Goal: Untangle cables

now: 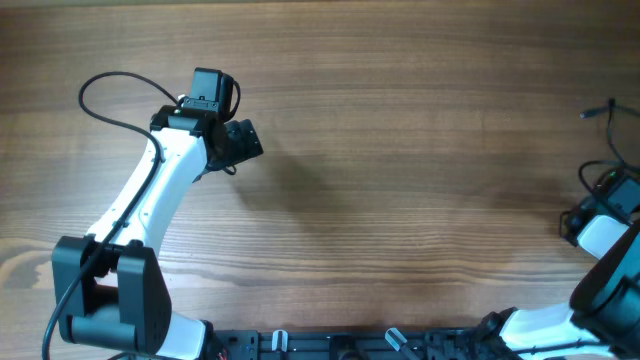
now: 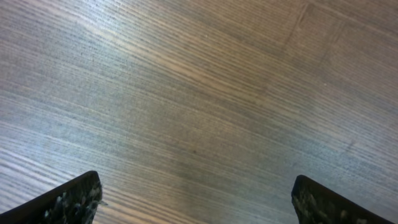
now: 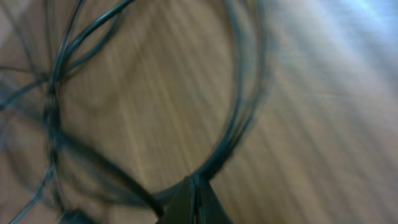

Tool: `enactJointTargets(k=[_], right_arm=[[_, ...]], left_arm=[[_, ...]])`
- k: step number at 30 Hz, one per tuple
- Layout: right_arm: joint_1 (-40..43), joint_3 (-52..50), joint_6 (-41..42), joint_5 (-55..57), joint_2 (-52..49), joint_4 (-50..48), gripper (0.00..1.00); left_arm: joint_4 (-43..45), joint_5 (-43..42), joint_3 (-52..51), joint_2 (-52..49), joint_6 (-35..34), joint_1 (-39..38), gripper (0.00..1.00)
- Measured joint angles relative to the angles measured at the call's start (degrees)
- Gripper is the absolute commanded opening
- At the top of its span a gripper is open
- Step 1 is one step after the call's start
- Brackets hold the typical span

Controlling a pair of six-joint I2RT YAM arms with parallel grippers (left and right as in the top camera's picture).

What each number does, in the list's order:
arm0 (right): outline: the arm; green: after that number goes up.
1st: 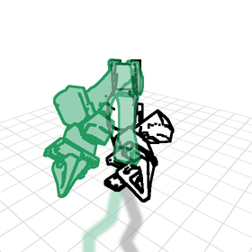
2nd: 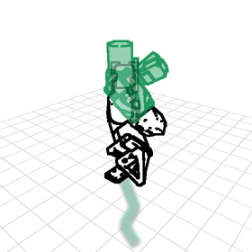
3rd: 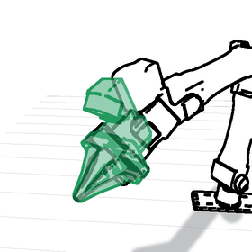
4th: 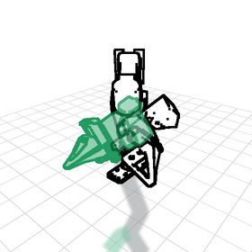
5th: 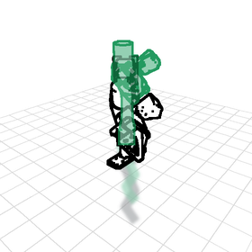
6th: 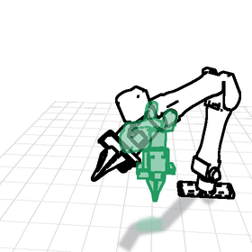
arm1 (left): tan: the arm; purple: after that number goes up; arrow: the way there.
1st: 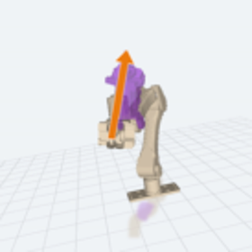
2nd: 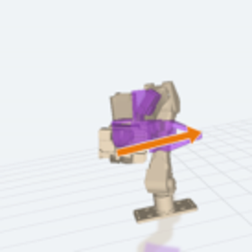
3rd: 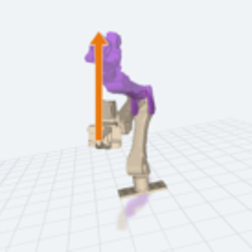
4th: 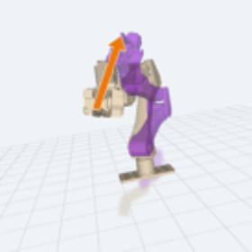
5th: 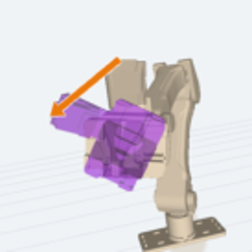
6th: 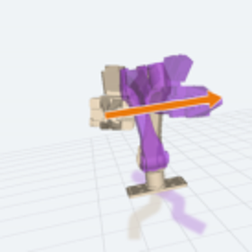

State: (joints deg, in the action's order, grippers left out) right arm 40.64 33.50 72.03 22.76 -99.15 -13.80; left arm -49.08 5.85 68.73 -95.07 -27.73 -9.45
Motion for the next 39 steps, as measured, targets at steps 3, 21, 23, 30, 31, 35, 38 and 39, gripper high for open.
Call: enactJointTargets(k=[3, 21, 23, 30, 31, 35, 38, 39], right_arm=[[2.67, 4.37, -7.93, -5.97, -5.73, -5.95, 0.05], [-9.51, 25.59, -42.73, -44.48, 20.09, 18.36, 1.0], [-14.14, 25.59, -48.09, -52.81, 30.38, 26.25, 1.0], [-16.46, 25.44, -59.87, -80.98, 60.06, 38.25, 1.0], [-16.48, 25.53, -61.11, -85.02, 65.35, 37.0, 0.96], [-18.05, 26.1, -62.34, -96.98, 78.68, 33.99, 0.98], [-21.66, 26.03, -60.17, -97.74, 82.66, 34.05, 0.99], [-22.86, 25.9, -59.34, -97.74, 84.04, 34.14, 0.99]], left_arm=[[0.02, 0.0, 0.0, 0.0, 0.0, 0.0, 1.0], [-3.26, -1.31, -0.04, 0.15, 1.11, 0.0, 0.89], [-4.24, -2.34, -0.15, 2.89, 1.11, 0.0, 0.91], [-11.8, -2.84, -0.22, 33.88, 1.53, 0.0, 1.0], [-12.96, -2.84, -0.2, 40.48, 1.53, 0.0, 1.0], [-16.52, -2.84, 0.09, 56.37, 1.53, 0.0, 1.0], [-19.61, -2.82, 0.07, 68.17, 1.51, 0.0, 1.0], [-20.26, -2.8, 0.07, 70.51, 1.51, 0.0, 1.0]])
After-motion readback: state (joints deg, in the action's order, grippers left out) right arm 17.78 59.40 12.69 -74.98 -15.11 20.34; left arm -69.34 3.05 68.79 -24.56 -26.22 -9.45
